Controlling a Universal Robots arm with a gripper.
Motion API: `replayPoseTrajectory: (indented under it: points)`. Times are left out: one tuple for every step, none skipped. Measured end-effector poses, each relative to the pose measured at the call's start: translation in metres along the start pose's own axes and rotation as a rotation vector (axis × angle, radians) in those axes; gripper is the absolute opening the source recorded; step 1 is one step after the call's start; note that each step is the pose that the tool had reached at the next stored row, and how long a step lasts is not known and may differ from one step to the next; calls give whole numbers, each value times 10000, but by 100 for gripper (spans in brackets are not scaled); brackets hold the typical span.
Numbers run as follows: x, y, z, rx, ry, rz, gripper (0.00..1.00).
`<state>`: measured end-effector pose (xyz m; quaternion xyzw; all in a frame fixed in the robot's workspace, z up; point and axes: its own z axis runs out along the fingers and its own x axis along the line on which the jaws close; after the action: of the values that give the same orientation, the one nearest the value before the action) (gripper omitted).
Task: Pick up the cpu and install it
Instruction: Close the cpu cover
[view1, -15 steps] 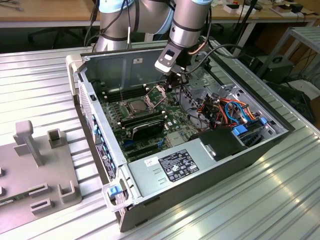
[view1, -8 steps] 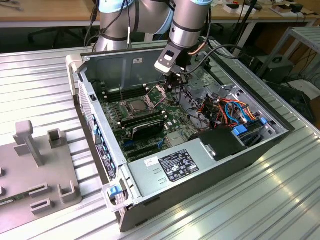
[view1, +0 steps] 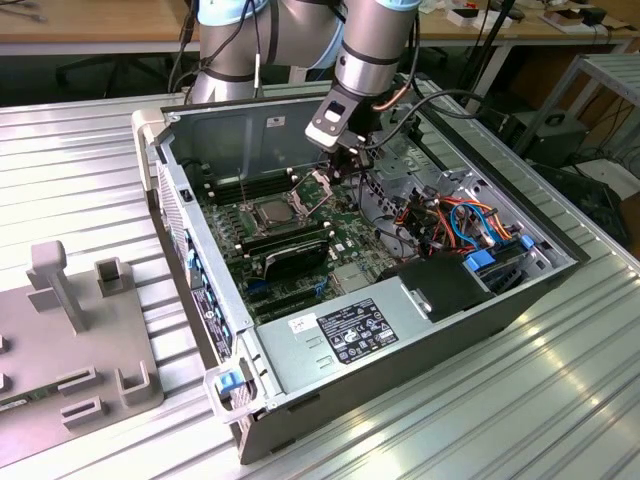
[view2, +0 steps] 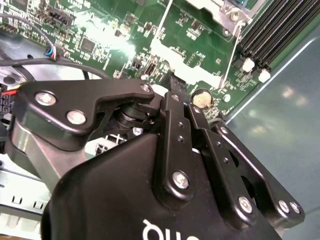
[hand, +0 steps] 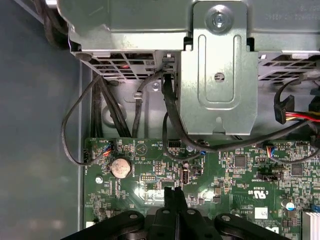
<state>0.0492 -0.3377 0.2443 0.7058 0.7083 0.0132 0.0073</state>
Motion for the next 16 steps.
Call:
replayPoseTrajectory:
  points:
    - [1, -11, 0, 0, -2, 0, 11]
    - [2, -23, 0, 0, -2, -1, 11]
    - [5, -34, 0, -1, 0, -1, 11]
    - [9, -46, 0, 0, -1, -2, 11]
    - [15, -52, 0, 0, -6, -1, 11]
    - [19, -57, -1, -1, -8, -1, 11]
    - [26, -71, -1, -4, -8, -1, 11]
    - [30, -86, -2, -8, -9, 0, 11]
    - [33, -98, -2, -14, -9, -1, 11]
    - [37, -116, -2, -28, -8, -1, 11]
    - [40, -134, -3, -42, -9, -3, 11]
    - [47, -169, -4, -65, -9, -2, 11]
    - [55, -208, -5, -85, -8, -1, 11]
    - [60, -231, -5, -96, -8, -3, 11]
    - [65, -253, -6, -110, -8, -2, 11]
    - [71, -284, -7, -132, -9, -1, 11]
